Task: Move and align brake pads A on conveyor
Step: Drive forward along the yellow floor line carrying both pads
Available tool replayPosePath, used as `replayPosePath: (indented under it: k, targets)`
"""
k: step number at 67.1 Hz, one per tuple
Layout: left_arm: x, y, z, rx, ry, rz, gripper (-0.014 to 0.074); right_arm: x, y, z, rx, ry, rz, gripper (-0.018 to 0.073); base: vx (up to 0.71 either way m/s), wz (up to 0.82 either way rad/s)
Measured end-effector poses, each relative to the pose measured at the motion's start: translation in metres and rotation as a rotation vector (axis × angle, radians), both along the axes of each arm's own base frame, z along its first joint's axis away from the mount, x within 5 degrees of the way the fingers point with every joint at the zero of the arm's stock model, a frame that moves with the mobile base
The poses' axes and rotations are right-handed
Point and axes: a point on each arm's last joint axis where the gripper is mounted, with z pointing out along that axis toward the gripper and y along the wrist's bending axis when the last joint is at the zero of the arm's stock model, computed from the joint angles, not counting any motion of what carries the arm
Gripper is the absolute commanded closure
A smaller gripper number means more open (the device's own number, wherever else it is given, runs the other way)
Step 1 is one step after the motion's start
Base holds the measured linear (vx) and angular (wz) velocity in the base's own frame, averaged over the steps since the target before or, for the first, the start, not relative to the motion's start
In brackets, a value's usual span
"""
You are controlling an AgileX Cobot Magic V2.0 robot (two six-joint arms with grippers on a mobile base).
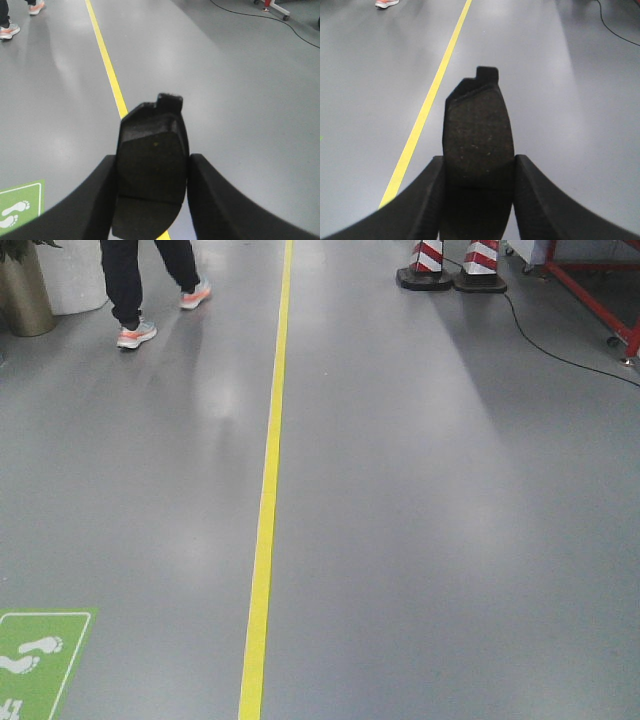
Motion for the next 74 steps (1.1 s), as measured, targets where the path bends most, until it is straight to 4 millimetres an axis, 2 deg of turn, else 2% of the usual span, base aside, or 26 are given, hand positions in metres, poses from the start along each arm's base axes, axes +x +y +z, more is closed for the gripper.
replayPosePath:
  k: [34, 74]
  targets:
    - [0.0000, 0.0000, 0.0000, 0.000, 0.000, 0.000, 0.0603, 0.0000, 0.0000, 0.0000, 0.000, 0.000, 0.000, 0.0566, 0.40, -0.03]
    - [0.0000, 0.0000, 0.0000, 0.000, 0.000, 0.000, 0.0603, 0.0000, 0.0000, 0.0000, 0.000, 0.000, 0.000, 0.0566, 0.55, -0.01]
